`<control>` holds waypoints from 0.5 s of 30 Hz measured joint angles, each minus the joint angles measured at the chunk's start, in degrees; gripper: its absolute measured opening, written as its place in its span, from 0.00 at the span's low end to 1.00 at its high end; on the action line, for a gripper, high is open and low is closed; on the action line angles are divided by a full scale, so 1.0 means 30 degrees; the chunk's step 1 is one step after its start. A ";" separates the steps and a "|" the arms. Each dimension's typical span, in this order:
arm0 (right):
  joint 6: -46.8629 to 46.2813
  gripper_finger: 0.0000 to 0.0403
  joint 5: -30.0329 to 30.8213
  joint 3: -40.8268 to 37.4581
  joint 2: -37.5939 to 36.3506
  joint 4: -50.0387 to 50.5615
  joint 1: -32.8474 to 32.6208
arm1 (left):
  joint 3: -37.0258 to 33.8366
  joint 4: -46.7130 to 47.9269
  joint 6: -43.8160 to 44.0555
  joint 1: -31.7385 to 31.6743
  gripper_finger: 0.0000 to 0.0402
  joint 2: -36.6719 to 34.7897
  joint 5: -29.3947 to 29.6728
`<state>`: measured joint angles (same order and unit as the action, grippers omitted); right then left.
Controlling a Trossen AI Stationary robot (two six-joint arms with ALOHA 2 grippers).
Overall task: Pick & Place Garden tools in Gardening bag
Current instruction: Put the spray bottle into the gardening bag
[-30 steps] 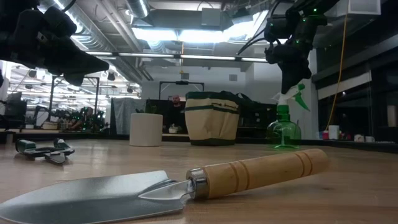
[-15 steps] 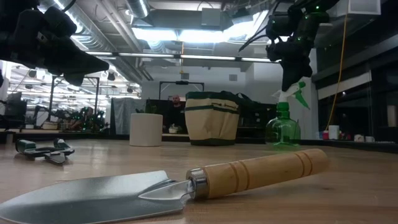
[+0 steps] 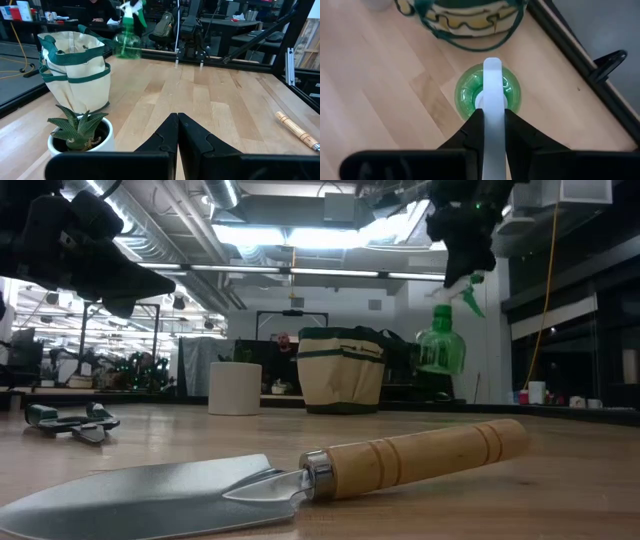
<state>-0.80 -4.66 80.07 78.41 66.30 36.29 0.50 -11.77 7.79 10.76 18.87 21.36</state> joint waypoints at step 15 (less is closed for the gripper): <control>-0.0633 0.13 0.0239 0.1843 -0.0015 0.0423 0.0000 | -0.0003 0.0007 0.0000 0.0001 0.01 0.0007 -0.0004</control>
<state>-2.70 -3.94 85.60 78.37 67.57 36.29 0.49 -11.75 7.79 10.77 18.89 21.34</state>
